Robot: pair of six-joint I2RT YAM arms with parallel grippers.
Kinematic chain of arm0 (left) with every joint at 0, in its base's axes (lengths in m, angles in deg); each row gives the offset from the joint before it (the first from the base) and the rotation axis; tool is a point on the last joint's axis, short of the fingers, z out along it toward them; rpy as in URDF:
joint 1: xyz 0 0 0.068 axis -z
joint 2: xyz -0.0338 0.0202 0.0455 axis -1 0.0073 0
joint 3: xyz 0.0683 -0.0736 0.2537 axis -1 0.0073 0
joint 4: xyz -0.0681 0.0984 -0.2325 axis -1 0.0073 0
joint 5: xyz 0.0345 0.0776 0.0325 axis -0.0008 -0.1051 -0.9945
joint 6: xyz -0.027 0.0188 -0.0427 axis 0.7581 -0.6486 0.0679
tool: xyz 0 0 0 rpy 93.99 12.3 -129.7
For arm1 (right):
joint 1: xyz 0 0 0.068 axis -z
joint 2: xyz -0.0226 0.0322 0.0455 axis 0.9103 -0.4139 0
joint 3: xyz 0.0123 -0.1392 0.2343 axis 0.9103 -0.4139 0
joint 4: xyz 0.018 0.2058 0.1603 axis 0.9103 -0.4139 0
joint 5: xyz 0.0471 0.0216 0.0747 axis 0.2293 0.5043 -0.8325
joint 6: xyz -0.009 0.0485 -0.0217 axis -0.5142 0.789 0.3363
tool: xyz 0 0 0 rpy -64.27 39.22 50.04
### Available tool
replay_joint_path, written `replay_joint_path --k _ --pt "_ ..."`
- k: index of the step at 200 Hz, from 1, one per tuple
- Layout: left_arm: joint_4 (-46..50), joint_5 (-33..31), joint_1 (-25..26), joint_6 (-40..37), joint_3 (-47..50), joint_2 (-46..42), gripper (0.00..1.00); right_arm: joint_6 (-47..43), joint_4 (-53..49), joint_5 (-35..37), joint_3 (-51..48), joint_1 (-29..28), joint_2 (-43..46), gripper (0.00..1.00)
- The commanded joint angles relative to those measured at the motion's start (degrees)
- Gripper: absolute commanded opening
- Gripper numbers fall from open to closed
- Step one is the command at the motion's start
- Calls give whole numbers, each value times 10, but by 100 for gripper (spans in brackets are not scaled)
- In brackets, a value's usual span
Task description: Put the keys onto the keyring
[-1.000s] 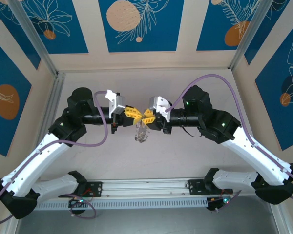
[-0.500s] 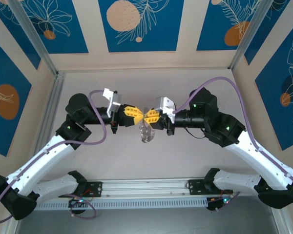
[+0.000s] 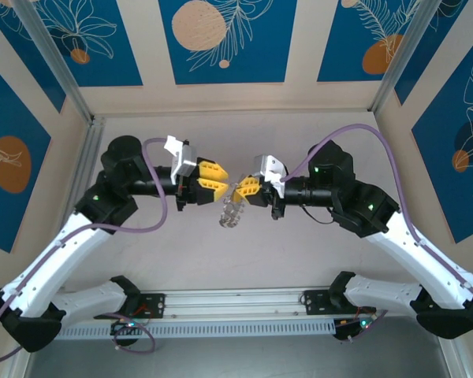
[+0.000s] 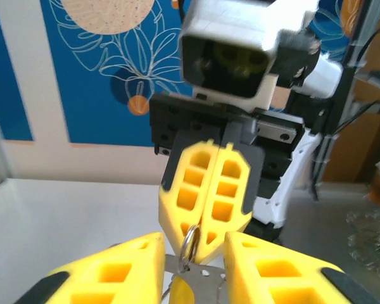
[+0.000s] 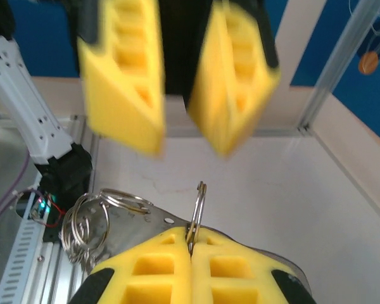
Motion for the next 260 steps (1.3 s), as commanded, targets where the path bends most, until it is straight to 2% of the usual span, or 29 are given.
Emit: replay_joint_path --k 1,35,88,225,235,260 --pt "212 -68 0 -155 -67 8 33 -19 -51 28 38 3 -17 0" --pt "266 -89 7 -198 -96 21 35 -36 -89 33 74 -1 -40 0" --pt "254 -99 27 -208 -93 35 35 -45 -108 22 107 -14 -65 0" --pt "231 -91 28 -202 -83 59 35 -63 -131 4 127 -32 -91 0" --pt "229 -90 28 -201 -82 62 32 -63 -128 4 125 -33 -89 0" --pt "218 -83 27 -195 -77 63 15 -62 -123 3 118 -33 -88 0"
